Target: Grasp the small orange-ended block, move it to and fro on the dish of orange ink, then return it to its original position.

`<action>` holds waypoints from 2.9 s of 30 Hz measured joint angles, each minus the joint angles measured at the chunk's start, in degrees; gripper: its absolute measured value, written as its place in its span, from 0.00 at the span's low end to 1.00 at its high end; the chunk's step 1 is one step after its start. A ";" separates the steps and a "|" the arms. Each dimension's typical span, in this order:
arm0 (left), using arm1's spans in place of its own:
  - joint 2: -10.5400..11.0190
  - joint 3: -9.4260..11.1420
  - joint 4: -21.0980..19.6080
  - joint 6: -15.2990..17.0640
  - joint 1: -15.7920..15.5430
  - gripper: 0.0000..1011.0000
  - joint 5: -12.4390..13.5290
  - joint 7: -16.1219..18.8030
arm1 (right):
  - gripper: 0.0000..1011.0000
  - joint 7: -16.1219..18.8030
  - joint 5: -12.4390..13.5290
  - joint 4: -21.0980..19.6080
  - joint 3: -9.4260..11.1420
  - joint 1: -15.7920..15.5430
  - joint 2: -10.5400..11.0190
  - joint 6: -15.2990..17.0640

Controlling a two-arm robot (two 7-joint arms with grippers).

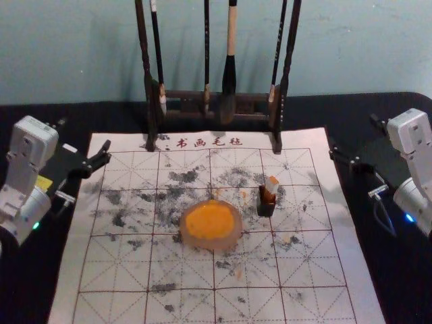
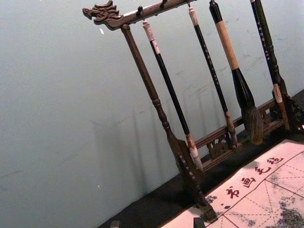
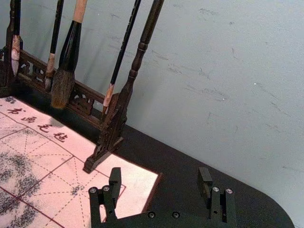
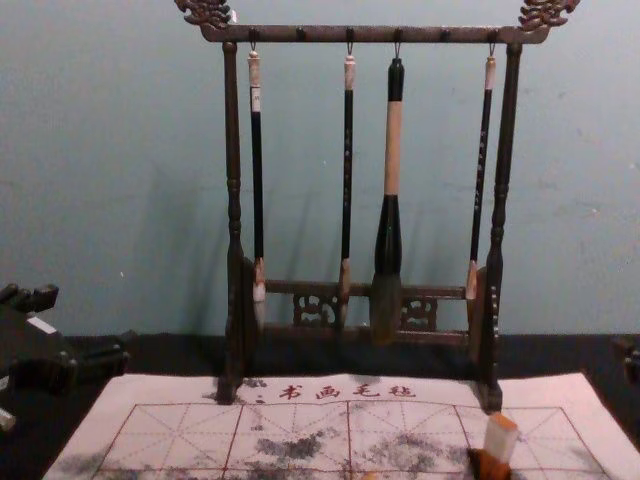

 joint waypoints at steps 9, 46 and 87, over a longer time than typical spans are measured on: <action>0.00 0.00 0.00 0.00 0.00 0.99 0.00 0.00 | 0.99 0.00 0.00 0.00 0.00 0.00 0.00 0.00; 0.00 0.00 0.00 0.00 0.00 0.99 0.00 0.00 | 0.99 0.00 0.00 0.00 0.00 0.00 0.00 0.00; 0.00 0.00 0.00 0.00 0.00 0.99 0.00 0.00 | 0.99 16.13 10.90 -8.59 -0.03 -6.55 -3.37 9.94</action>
